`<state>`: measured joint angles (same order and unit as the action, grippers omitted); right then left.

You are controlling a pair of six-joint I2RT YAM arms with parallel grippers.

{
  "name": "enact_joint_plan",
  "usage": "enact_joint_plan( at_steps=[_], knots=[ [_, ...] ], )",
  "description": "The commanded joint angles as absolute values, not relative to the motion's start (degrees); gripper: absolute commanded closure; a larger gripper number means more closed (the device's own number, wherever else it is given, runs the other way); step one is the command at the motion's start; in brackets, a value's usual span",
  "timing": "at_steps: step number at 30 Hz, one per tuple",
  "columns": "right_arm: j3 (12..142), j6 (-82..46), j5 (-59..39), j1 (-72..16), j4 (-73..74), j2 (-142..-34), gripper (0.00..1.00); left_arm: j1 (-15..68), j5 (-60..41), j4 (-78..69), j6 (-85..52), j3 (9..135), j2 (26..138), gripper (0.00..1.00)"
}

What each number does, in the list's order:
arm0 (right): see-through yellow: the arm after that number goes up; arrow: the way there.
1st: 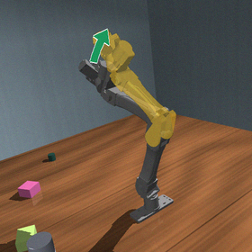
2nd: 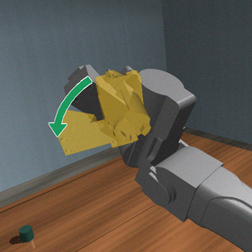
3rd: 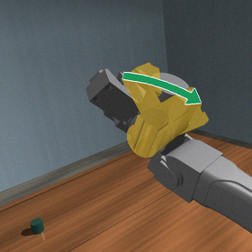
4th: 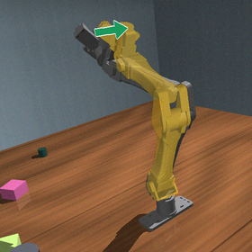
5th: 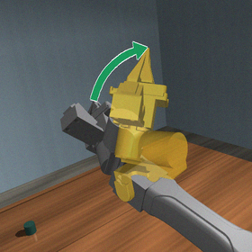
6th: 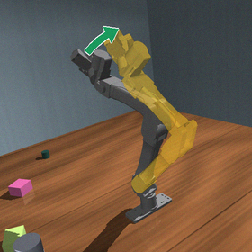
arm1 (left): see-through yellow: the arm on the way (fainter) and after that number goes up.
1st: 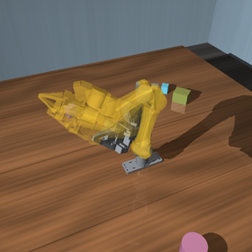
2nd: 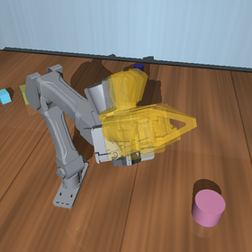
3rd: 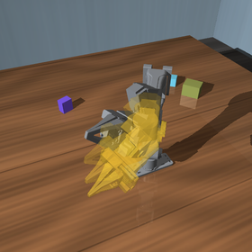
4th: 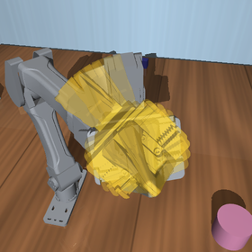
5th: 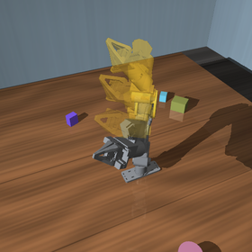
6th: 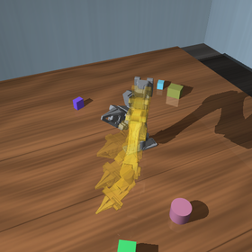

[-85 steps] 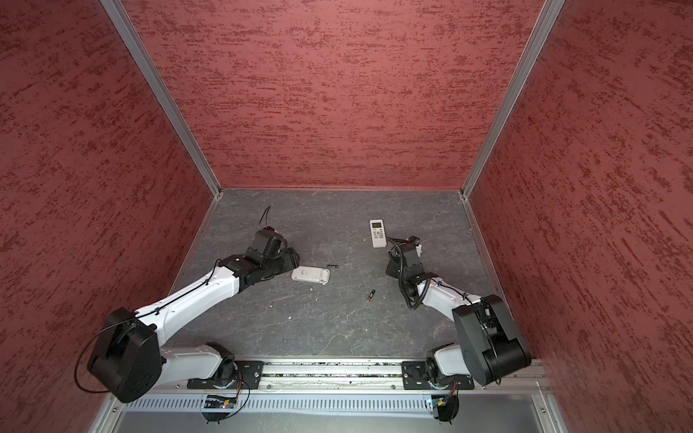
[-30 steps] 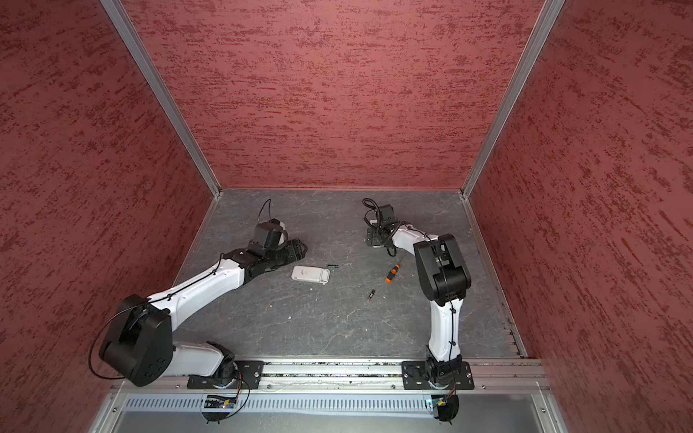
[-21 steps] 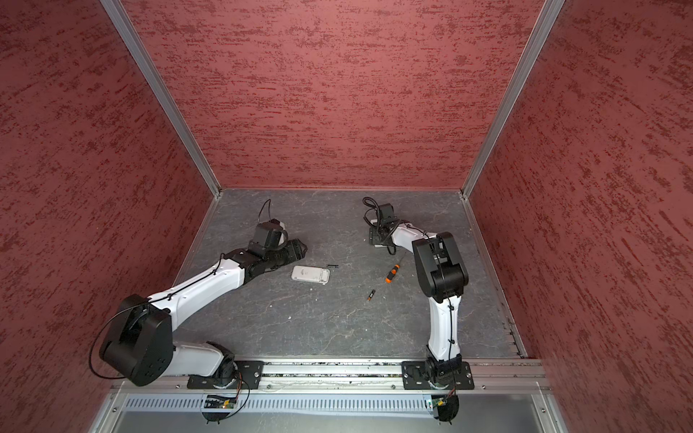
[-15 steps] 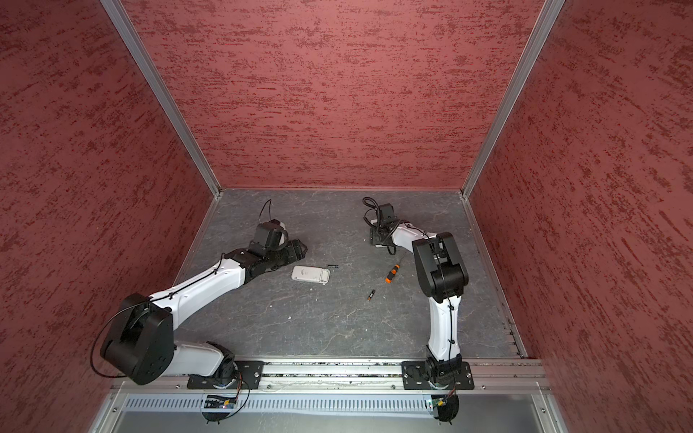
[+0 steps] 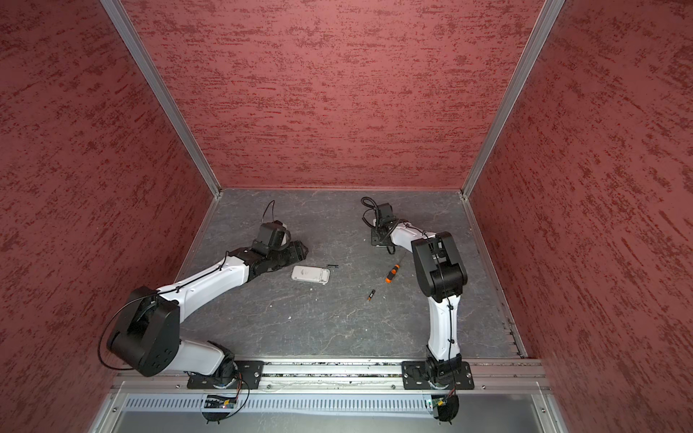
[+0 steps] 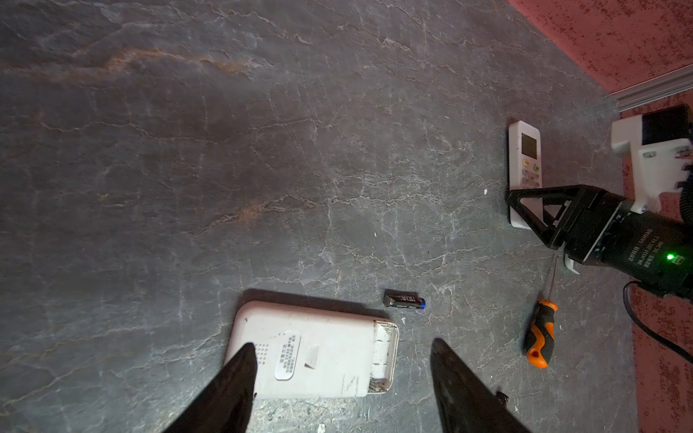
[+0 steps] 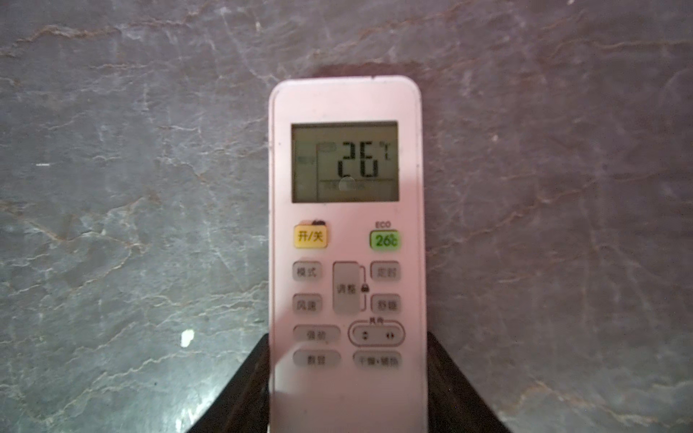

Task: Unload the batteries from the remote control
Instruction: 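Move the right gripper over the white air-conditioner remote and grasp it, then lift the white remote toward the left gripper while left gripper approaches it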

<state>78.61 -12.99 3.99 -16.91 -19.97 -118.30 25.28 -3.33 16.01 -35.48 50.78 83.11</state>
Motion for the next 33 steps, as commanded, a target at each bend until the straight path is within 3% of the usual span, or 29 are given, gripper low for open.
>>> enact_joint_plan(
  at_steps=[1, 5, 20, 33],
  knots=[
    [78.6, -12.1, 0.5, -17.5, -21.8, -118.1, 0.78, 24.8, -5.0, 16.1, -34.5, 52.5, 83.9, 0.28],
    [78.3, -11.2, -1.0, -18.2, -21.8, -115.9, 0.84, 24.6, -7.2, 15.4, -34.5, 53.7, 85.0, 0.29],
    [72.5, -8.5, -7.0, -24.2, -24.8, -101.6, 0.88, 24.5, -20.3, -0.6, -40.5, 58.5, 94.7, 0.30],
    [70.8, -9.6, -10.5, -32.4, -28.7, -93.6, 0.88, 27.9, -22.5, -17.1, -47.1, 60.4, 101.9, 0.31]
  ],
)
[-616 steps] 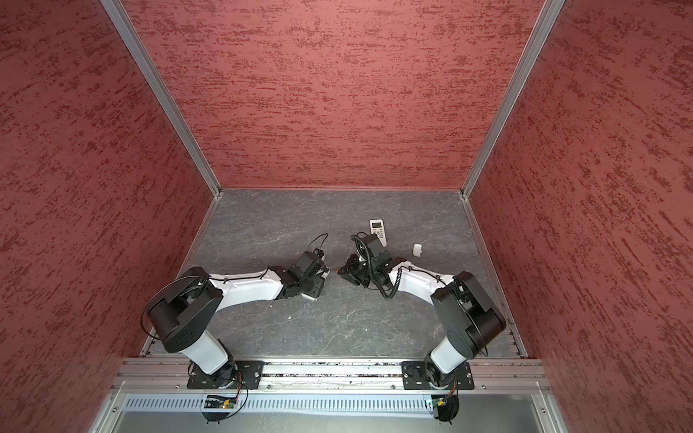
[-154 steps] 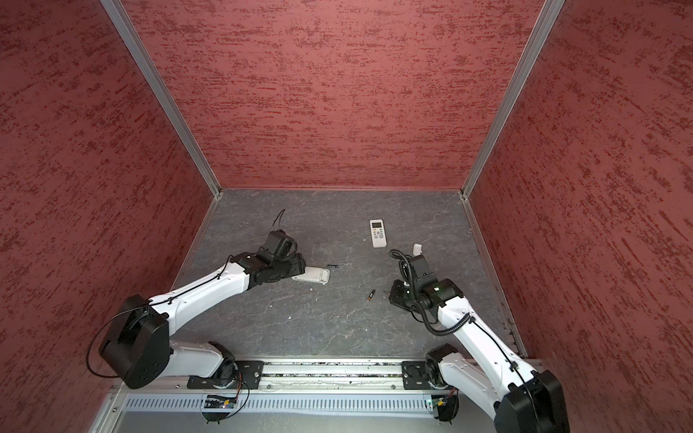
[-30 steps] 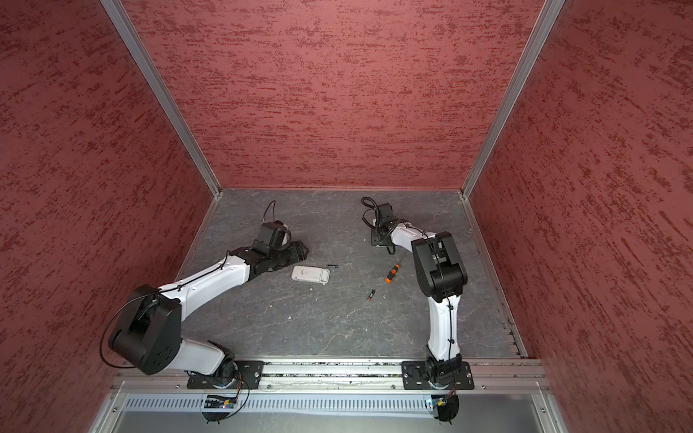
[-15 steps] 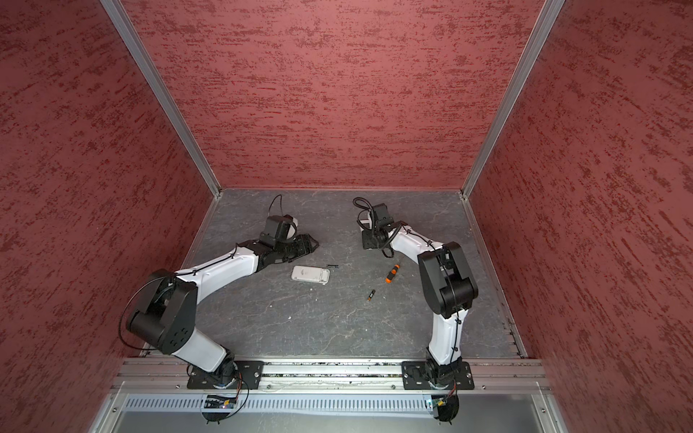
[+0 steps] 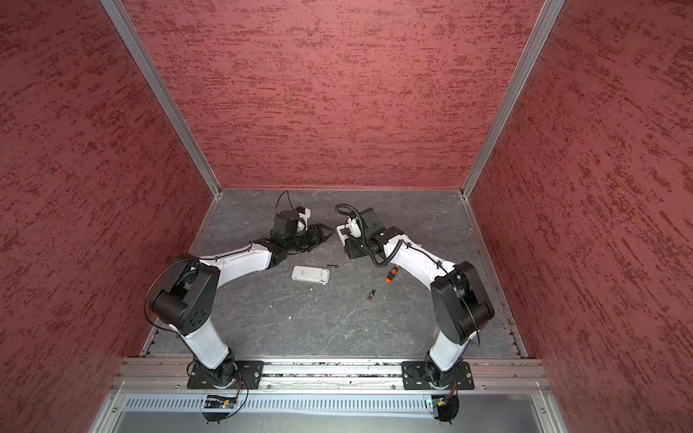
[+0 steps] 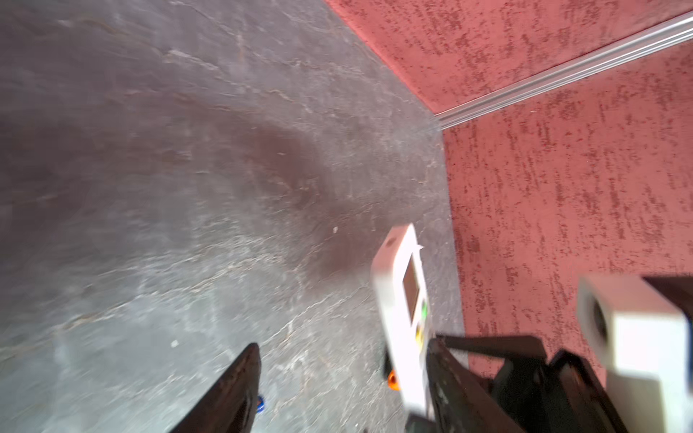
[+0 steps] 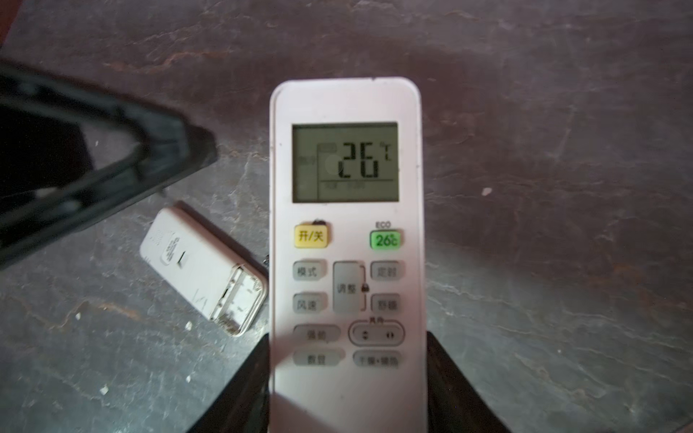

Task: Unload the batteries from the remote control
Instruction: 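Lift the white remote toward the left gripper while left gripper approaches it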

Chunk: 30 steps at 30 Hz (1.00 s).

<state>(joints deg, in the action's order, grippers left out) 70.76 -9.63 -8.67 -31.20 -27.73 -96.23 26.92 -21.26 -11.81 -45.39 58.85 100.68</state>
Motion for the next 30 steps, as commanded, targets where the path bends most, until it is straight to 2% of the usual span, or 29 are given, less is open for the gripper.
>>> enact_joint_plan(
  at_steps=[1, 7, 14, 19, 21, 23, 26, 28, 30],
  knots=[
    [70.8, -9.7, -10.9, -32.8, -28.8, -93.4, 0.88, 28.1, -22.5, -17.5, -47.1, 60.6, 102.2, 0.32],
    [71.3, -10.3, -12.7, -34.3, -28.8, -92.1, 0.88, 29.4, -22.1, -18.1, -47.6, 62.0, 103.9, 0.41],
    [71.3, -10.5, -12.8, -34.7, -28.0, -91.8, 0.88, 29.4, -22.3, -19.8, -48.9, 61.0, 104.0, 0.74],
    [71.2, -11.1, -12.5, -34.6, -26.5, -92.0, 0.87, 28.9, -22.4, -21.7, -50.4, 59.6, 104.0, 0.91],
    [71.0, -11.5, -12.3, -34.6, -25.6, -91.8, 0.77, 28.6, -22.5, -22.8, -50.9, 59.1, 103.9, 0.98],
    [70.2, -12.5, -12.0, -34.6, -23.9, -91.2, 0.56, 28.1, -22.5, -24.1, -51.7, 58.5, 103.7, 1.00],
    [68.1, -14.9, -12.9, -34.6, -19.6, -89.5, 0.32, 27.1, -23.4, -26.8, -53.0, 57.6, 103.5, 1.00],
    [66.4, -17.3, -13.2, -34.6, -16.4, -88.1, 0.23, 26.1, -24.1, -31.4, -54.2, 56.7, 103.3, 1.00],
    [64.4, -20.9, -13.3, -34.1, -12.2, -86.4, 0.20, 25.3, -24.8, -35.2, -55.5, 55.7, 102.9, 1.00]
  ],
)
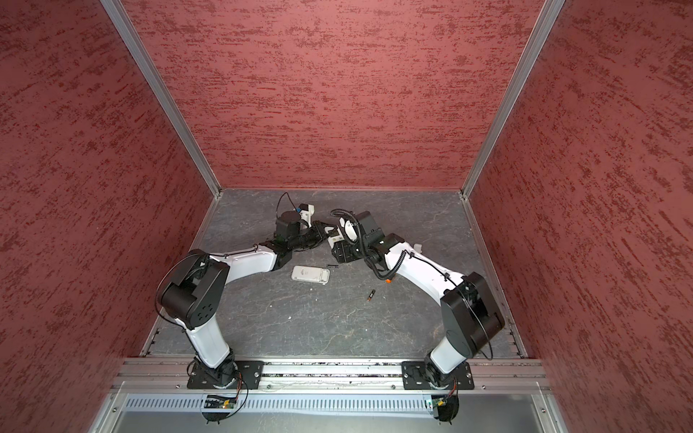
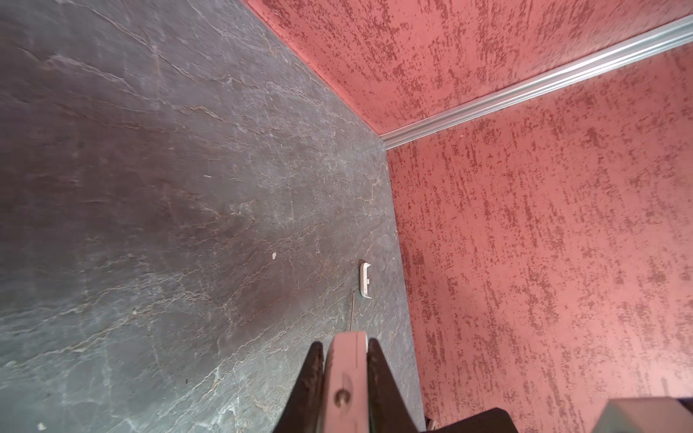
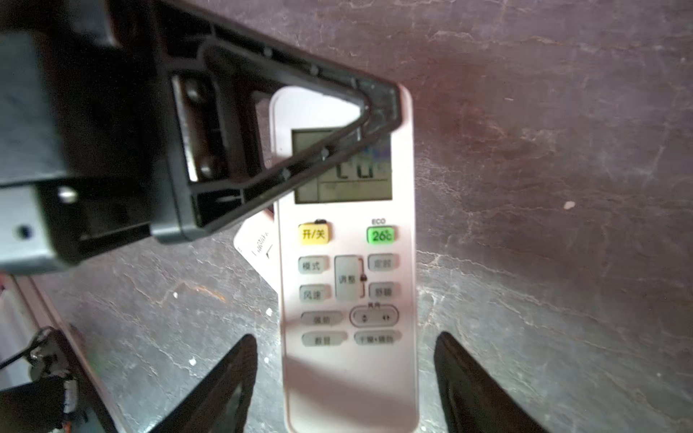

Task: Unload the batteries from the remote control
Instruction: 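Lift the white remote toward the left gripper while left gripper approaches it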

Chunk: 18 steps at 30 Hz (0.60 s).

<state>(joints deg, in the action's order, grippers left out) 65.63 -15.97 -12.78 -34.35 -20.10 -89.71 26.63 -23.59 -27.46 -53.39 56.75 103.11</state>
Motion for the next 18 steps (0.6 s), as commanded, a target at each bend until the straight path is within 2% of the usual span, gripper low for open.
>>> enact_joint_plan(
  at_steps=[1, 7, 18],
  knots=[
    [62.9, -23.5, -14.0, -33.7, -9.2, -85.3, 0.19, 24.8, -24.8, -37.2, -56.1, 55.0, 102.4, 1.00],
    [52.4, -41.4, -19.6, -30.3, 12.6, -81.9, 0.20, 23.4, -22.6, -47.1, -58.0, 50.4, 99.1, 1.00],
    [50.2, -55.3, -30.2, -29.6, 32.0, -90.4, 0.28, 24.3, -16.0, -65.4, -62.8, 43.9, 98.8, 1.00]
  ],
)
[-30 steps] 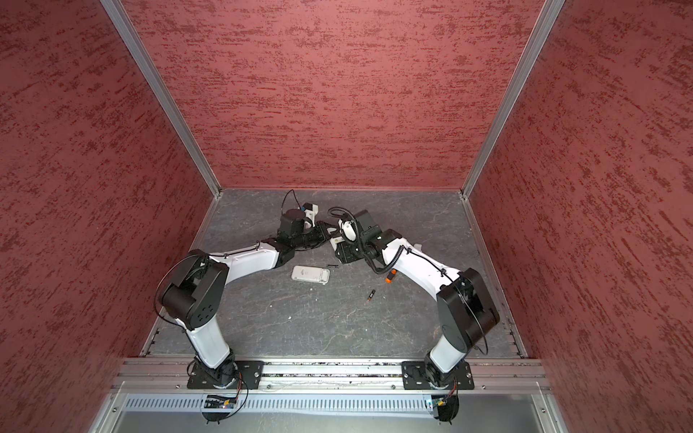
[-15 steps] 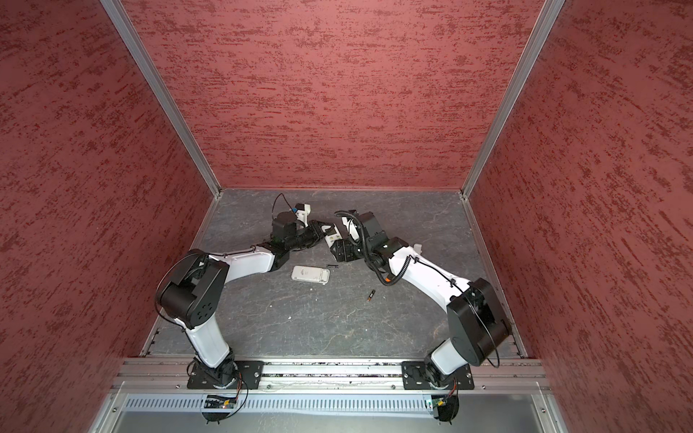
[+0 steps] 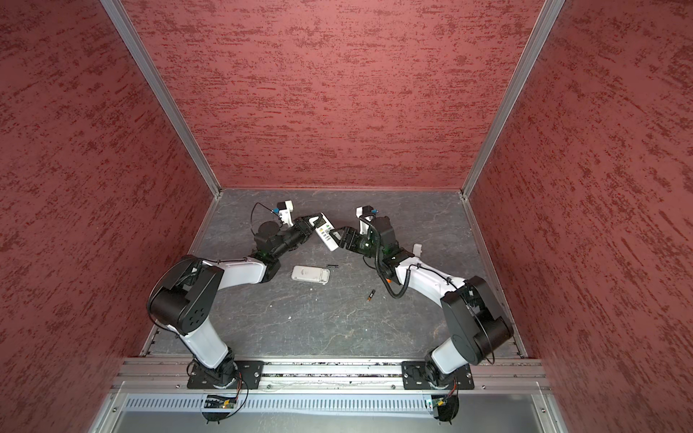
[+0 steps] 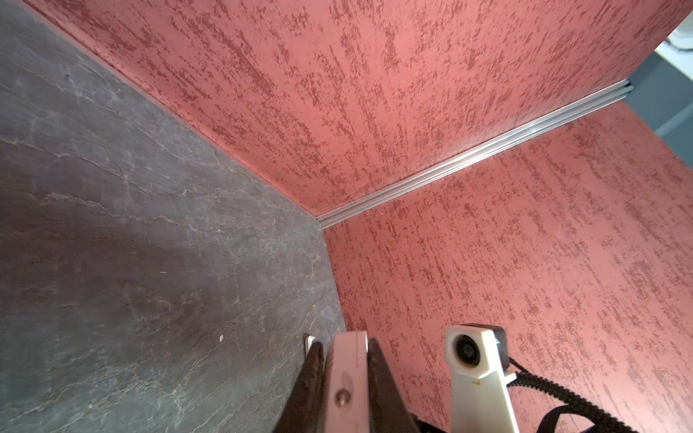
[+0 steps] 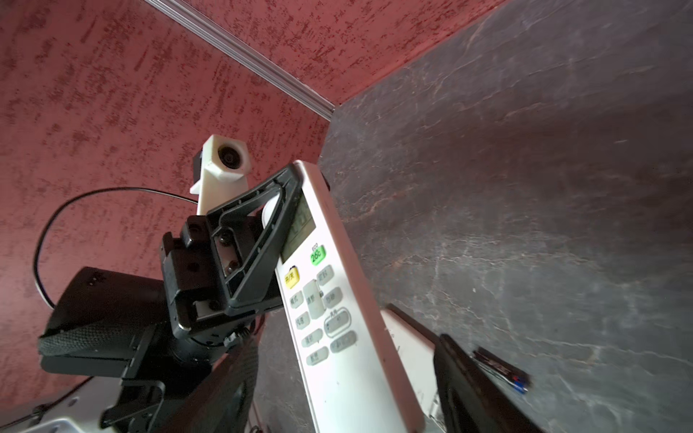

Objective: Unload the batteries from the remote control

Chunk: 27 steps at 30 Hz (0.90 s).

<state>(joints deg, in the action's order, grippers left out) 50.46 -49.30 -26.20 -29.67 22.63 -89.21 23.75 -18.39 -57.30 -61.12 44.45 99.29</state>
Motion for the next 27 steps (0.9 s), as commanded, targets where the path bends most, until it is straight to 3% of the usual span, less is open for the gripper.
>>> enact_joint_plan(
  at_steps=[1, 19, 25, 27],
  knots=[
    [50.1, -56.0, -30.8, -29.6, 33.4, -90.9, 0.29, 24.5, -15.5, -66.2, -62.8, 43.7, 98.9, 1.00],
    [50.0, -61.4, -35.6, -29.5, 48.8, -95.4, 0.57, 25.8, -13.6, -75.2, -66.4, 43.3, 103.5, 1.00],
    [50.2, -61.7, -35.7, -29.6, 50.4, -96.0, 0.78, 25.8, -14.2, -76.6, -67.4, 43.5, 104.8, 1.00],
    [50.1, -61.5, -35.6, -29.6, 50.4, -95.9, 0.83, 25.8, -14.3, -76.3, -67.3, 43.3, 104.5, 0.96]
  ],
)
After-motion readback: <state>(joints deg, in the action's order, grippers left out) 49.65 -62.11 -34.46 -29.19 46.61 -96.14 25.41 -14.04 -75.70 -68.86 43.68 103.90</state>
